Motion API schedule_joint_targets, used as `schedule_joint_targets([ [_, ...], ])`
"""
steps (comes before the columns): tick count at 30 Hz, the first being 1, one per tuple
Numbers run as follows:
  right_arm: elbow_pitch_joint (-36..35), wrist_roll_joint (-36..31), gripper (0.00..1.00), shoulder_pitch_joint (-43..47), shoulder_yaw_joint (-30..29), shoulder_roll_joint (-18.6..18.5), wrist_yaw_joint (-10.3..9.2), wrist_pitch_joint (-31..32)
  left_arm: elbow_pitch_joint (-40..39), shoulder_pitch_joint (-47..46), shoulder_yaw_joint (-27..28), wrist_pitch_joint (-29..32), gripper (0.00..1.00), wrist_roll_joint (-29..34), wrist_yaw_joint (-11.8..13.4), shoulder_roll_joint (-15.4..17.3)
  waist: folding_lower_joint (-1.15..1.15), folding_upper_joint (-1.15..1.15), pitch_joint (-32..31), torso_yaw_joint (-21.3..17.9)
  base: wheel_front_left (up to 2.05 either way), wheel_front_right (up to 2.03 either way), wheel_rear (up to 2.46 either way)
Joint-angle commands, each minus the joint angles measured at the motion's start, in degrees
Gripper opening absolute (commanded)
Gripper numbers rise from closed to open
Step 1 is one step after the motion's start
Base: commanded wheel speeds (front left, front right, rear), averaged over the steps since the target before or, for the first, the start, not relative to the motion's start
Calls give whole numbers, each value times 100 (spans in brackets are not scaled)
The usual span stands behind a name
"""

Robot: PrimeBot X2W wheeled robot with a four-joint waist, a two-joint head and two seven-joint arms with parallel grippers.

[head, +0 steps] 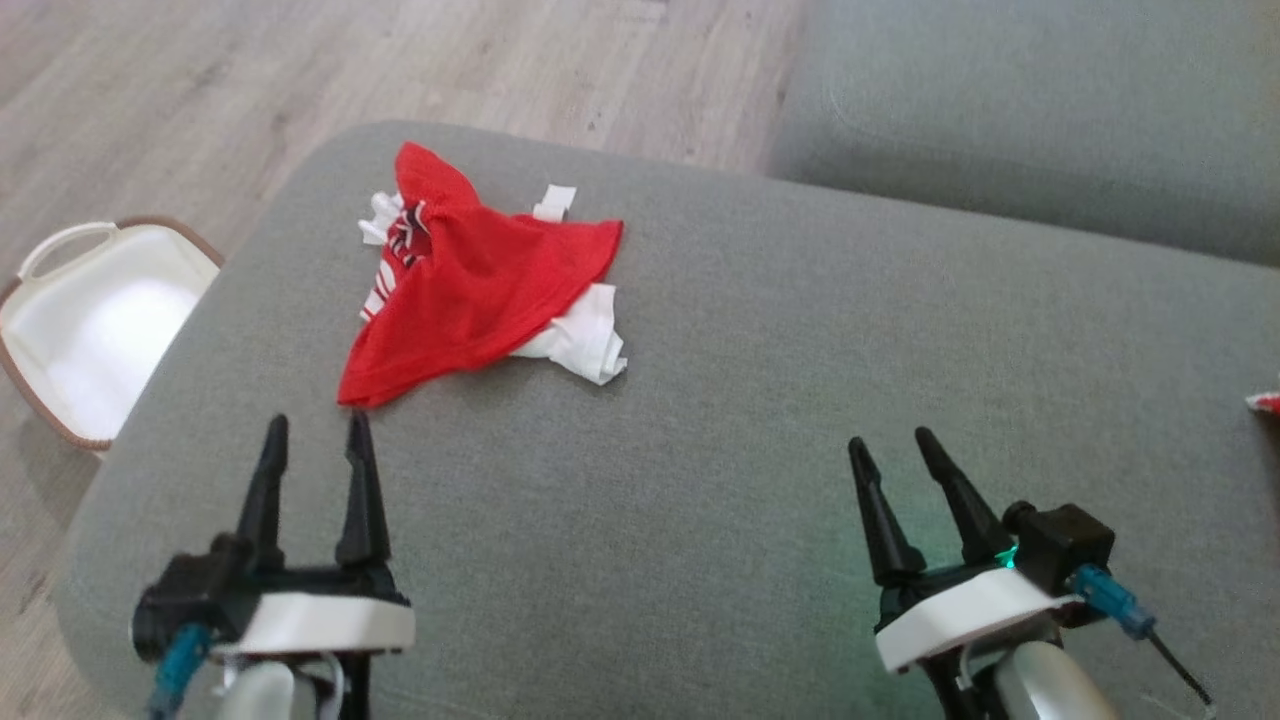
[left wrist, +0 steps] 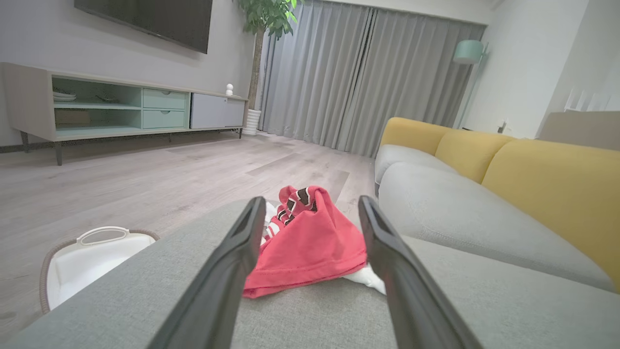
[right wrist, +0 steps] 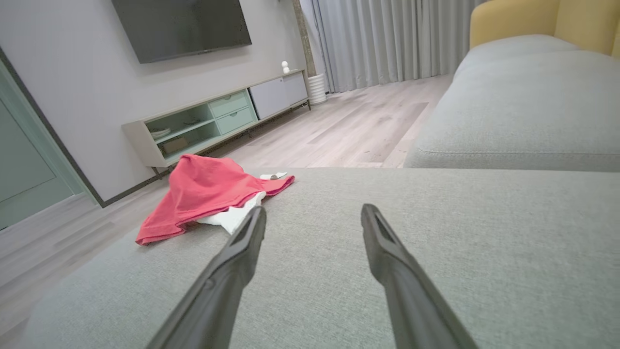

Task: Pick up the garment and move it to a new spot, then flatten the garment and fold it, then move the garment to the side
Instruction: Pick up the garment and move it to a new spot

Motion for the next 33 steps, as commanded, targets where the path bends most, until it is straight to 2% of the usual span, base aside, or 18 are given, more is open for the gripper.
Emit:
schedule_joint_targets([
  [1, -231, -101, 100, -266, 29, 7, -4, -69, -118, -538, 253, -29, 100, 76, -41, 180, 0, 0, 242, -138, 0, 0, 0],
  [3, -253, -140, 100, -293, -12, 7, -4, -68, -47, -653, 260, -29, 100, 100, -60, 258, 0, 0, 324, -178, 0, 0, 0],
  [6, -349, -266, 100, -383, -139, 7, -4, -50, 231, -1131, 243, 79, 100, 171, -115, 555, 0, 0, 601, -299, 0, 0, 0],
  [12, -644, -493, 100, -574, -398, 7, -4, 49, 1160, -2355, -6, 838, 100, 190, -241, 1205, 0, 0, 1131, -553, 0, 0, 0],
  [17, -831, -578, 100, -734, -454, 7, -4, 115, 2179, -3195, -360, 1553, 100, -83, -284, 1544, 0, 0, 1475, -817, 0, 0, 0],
  [22, -965, -611, 100, -853, -468, 7, -4, 135, 2984, -3742, -804, 2028, 100, -626, -288, 1794, 0, 0, 1754, -1074, 0, 0, 0],
  [27, -1068, -639, 100, -943, -508, 7, -4, 138, 3747, -4148, -880, 2300, 100, -968, -289, 1962, 0, 0, 1983, -1247, 0, 0, 0],
  [30, -1106, -665, 100, -973, -545, 7, -4, 136, 4104, -4324, -905, 2373, 100, -1169, -289, 1935, 0, 0, 2065, -1295, 0, 0, 0],
  [32, -1117, -682, 100, -976, -573, 7, -4, 134, 4236, -4395, -936, 2386, 0, -1344, -289, 1891, 0, 0, 2080, -1305, 0, 0, 0],
  [33, -1118, -689, 100, -975, -582, 7, -4, 133, 4264, -4421, -960, 2336, 0, -1412, -289, 1889, 0, 0, 2080, -1312, 0, 0, 0],
])
